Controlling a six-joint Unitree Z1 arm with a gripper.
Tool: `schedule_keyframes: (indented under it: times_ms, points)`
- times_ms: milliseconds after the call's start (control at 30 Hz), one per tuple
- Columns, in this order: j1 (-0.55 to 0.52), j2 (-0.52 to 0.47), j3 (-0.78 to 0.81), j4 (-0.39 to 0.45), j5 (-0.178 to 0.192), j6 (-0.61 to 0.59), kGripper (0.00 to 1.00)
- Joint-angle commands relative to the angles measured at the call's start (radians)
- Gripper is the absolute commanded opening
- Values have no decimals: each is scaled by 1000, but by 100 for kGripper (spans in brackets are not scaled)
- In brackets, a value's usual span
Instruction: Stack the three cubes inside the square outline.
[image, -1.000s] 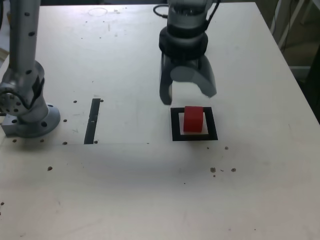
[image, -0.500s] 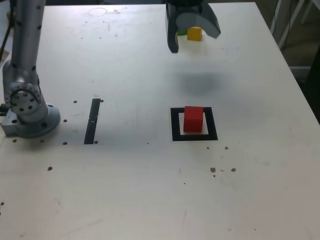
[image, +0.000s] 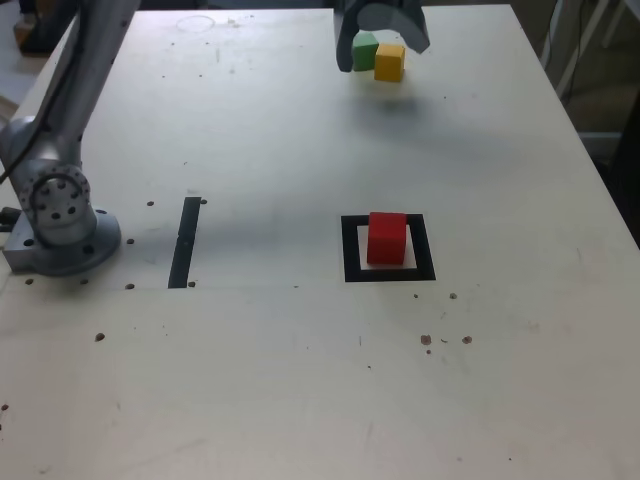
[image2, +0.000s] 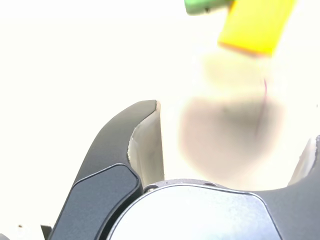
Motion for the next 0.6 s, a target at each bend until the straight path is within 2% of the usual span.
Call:
schedule_keyframes:
  times_ms: [0,367,567]
  points:
    - [13,35,-54,24,-6,24,99]
    - [43,172,-257,100,-47,120,94]
    - [82,233,-345,118,-98,149,91]
